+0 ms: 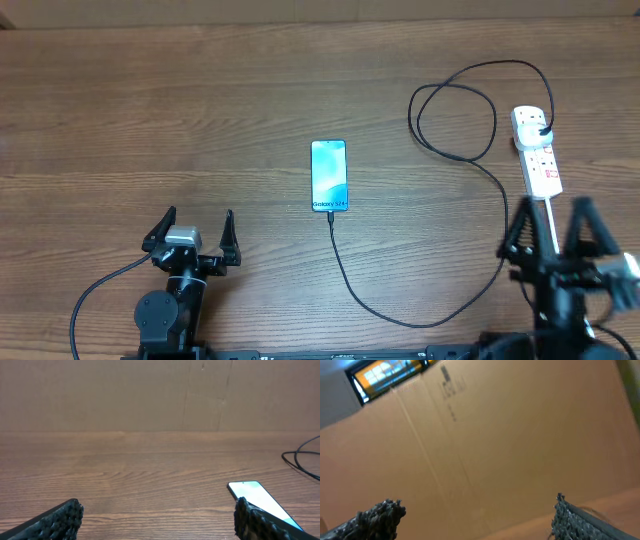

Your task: Plug charger to phone and switch on socket

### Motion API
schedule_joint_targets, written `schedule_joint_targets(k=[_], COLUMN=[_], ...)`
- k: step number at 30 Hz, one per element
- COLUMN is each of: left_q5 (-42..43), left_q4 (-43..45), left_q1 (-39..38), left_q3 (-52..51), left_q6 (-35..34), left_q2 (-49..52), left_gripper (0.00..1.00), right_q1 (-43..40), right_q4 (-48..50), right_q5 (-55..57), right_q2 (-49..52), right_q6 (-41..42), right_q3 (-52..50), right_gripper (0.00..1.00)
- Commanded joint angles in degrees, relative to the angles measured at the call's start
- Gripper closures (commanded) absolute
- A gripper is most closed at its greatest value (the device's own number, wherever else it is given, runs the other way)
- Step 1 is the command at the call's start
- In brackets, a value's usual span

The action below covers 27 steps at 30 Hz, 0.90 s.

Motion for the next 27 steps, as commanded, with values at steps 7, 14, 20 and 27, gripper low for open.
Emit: schedule_joint_targets(k=[7,14,20,27], left_q5=[-0.6,-0.6,-0.6,-0.6], left_q4=[-0.2,-0.2,-0.2,-0.2], left_q1=[0.6,0.6,0.6,0.6], left_q3=[-0.3,-0.3,-0.3,-0.3], left_q6=[1.4,1.4,1.5,1.4], left_q2=[-0.3,-0.3,-0.3,-0.3], left_gripper=[0.0,0.0,0.0,0.0], right_q1=[0.1,0.1,0.1,0.1], right_q4=[12.4,15.1,5.9,4.7], right_q5=[-2.1,-4.2,-3.6,-3.3], right_q2=[-0.6,-0.6,-0.5,-0.2], right_q6=[0.2,0.2,0.2,0.1], right_q3=[-17.9,-23.5,-23.8,-23.8], right_gripper=[0.0,0.0,0.0,0.0])
